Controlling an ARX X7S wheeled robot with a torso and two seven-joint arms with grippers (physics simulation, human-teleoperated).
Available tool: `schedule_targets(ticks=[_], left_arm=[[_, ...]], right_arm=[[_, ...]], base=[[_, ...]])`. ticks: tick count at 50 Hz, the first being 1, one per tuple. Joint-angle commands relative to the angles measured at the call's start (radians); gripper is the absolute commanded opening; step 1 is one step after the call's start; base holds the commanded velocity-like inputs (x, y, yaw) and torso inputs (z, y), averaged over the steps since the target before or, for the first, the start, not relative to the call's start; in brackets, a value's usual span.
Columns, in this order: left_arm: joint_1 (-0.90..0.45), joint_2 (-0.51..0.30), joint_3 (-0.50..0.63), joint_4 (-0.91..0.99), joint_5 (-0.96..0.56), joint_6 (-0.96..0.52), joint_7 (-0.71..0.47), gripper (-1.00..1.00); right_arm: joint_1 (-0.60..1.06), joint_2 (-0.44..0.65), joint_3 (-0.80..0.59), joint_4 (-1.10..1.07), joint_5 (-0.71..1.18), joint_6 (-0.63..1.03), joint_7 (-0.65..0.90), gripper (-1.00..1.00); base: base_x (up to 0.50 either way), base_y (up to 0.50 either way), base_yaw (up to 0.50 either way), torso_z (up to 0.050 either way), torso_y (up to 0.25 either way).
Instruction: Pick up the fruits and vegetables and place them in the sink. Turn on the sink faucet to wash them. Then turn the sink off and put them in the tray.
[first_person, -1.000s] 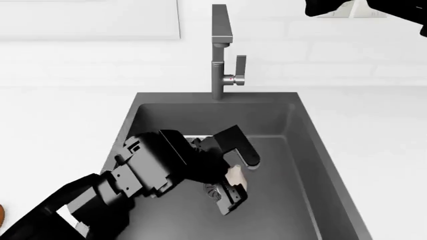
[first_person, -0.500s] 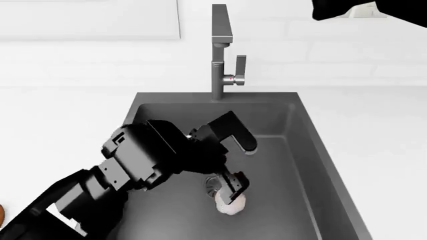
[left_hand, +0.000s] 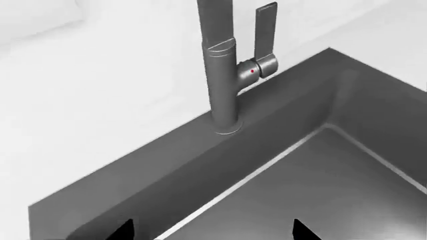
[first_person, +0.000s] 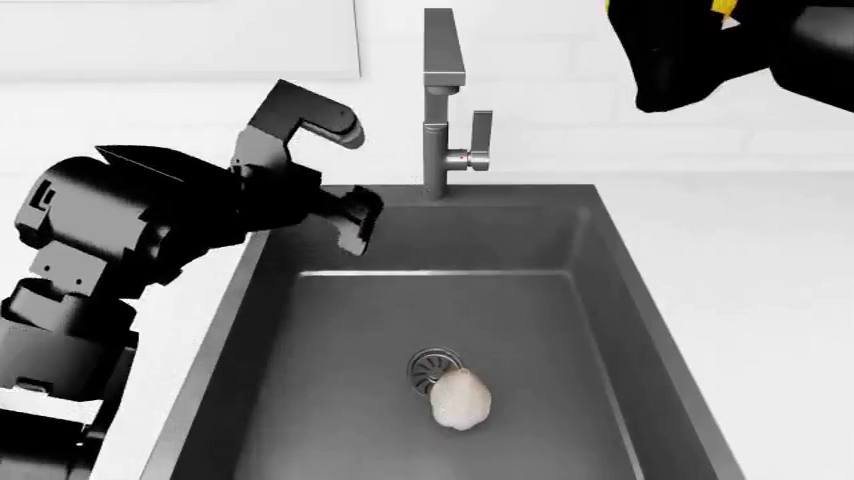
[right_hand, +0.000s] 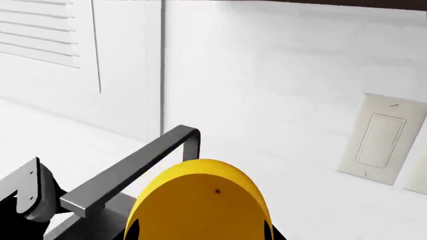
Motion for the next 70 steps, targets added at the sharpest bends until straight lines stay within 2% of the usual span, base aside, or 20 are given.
schedule_targets(ticks=[1,5,17,24,29,35,40,44,53,64,70], left_arm=[[-0.086,0.021,-0.085,-0.214,0.076,0.196,-0.057,1.00],[-0.102,0.031,-0.149,-0.224,0.090,0.296,-0.129,1.00],[-0.136,0.035,-0.202,-0.227,0.087,0.352,-0.173,1.00],[-0.143,0.044,-0.208,-0.215,0.077,0.357,-0.168,1.00],[-0.137,0.045,-0.213,-0.208,0.071,0.365,-0.167,1.00],[-0.124,0.039,-0.222,-0.189,0.062,0.362,-0.174,1.00],[-0.117,0.034,-0.233,-0.144,0.048,0.335,-0.196,1.00],[-0.105,0.023,-0.240,-0.089,0.035,0.301,-0.218,1.00],[-0.064,-0.001,-0.258,0.006,0.010,0.250,-0.259,1.00],[-0.052,-0.014,-0.265,0.062,-0.010,0.217,-0.274,1.00],[-0.043,-0.013,-0.282,0.065,-0.024,0.217,-0.279,1.00]], right_arm=[[-0.049,0.128,-0.139,-0.038,0.436,-0.045,0.303,-1.00],[-0.075,0.102,-0.146,-0.025,0.402,-0.031,0.265,-1.00],[-0.149,0.062,-0.145,-0.028,0.331,-0.038,0.189,-1.00],[-0.235,-0.075,-0.153,0.000,0.068,-0.024,-0.050,-1.00],[-0.275,-0.123,-0.201,0.017,-0.089,-0.055,-0.213,-1.00],[-0.294,-0.162,-0.319,0.076,-0.267,-0.109,-0.420,-1.00],[-0.316,-0.213,-0.462,0.155,-0.443,-0.223,-0.630,-1.00],[-0.324,-0.243,-0.520,0.199,-0.511,-0.289,-0.720,-1.00],[-0.385,-0.265,-0.546,0.224,-0.553,-0.377,-0.774,-1.00],[-0.416,-0.298,-0.622,0.259,-0.584,-0.386,-0.840,-1.00],[-0.398,-0.314,-0.709,0.318,-0.662,-0.414,-0.914,-1.00]], base=[[0.00,0.00,0.00,0.000,0.000],[0.00,0.00,0.00,0.000,0.000],[0.00,0.00,0.00,0.000,0.000],[0.00,0.00,0.00,0.000,0.000],[0.00,0.00,0.00,0.000,0.000],[0.00,0.00,0.00,0.000,0.000],[0.00,0.00,0.00,0.000,0.000],[0.00,0.00,0.00,0.000,0.000],[0.00,0.00,0.00,0.001,0.000],[0.00,0.00,0.00,0.000,0.000],[0.00,0.00,0.00,0.000,0.000]])
